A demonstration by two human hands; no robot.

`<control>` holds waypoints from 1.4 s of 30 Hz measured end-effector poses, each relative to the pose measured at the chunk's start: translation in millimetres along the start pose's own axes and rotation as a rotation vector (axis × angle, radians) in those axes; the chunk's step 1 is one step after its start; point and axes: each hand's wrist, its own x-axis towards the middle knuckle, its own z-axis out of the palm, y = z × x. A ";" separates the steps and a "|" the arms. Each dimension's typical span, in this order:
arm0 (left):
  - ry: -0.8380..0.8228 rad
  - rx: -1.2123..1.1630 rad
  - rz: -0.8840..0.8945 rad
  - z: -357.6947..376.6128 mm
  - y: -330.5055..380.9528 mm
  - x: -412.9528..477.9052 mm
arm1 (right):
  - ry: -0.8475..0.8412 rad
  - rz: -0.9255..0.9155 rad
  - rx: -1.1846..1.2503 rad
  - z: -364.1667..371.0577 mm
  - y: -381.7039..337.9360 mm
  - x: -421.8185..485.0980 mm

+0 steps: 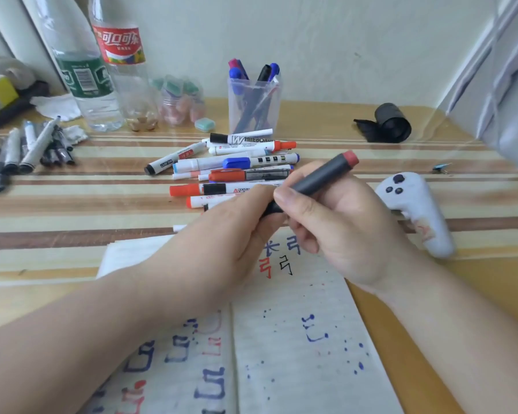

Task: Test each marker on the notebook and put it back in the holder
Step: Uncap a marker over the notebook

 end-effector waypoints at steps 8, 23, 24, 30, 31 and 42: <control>0.009 -0.165 -0.032 -0.1 0.7 2.2 | -0.009 -0.007 0.129 5.8 -5.2 -4.4; -0.127 -0.319 -0.171 5.3 -13.0 -1.1 | 0.129 0.389 -0.199 -38.2 -29.4 -0.8; -0.119 -0.287 -0.167 5.4 -13.0 -1.3 | 0.035 0.444 -0.213 -35.4 -34.6 -3.4; -0.086 -0.280 -0.150 4.7 -13.7 -0.7 | -0.106 0.433 -0.152 -38.6 -27.9 -12.2; -0.080 -0.290 -0.152 4.4 -14.6 -0.6 | -0.102 0.426 -0.134 -39.5 -20.5 -14.5; -0.061 -0.377 -0.181 9.3 -21.8 4.7 | -0.103 0.209 -0.264 -37.9 10.5 -9.4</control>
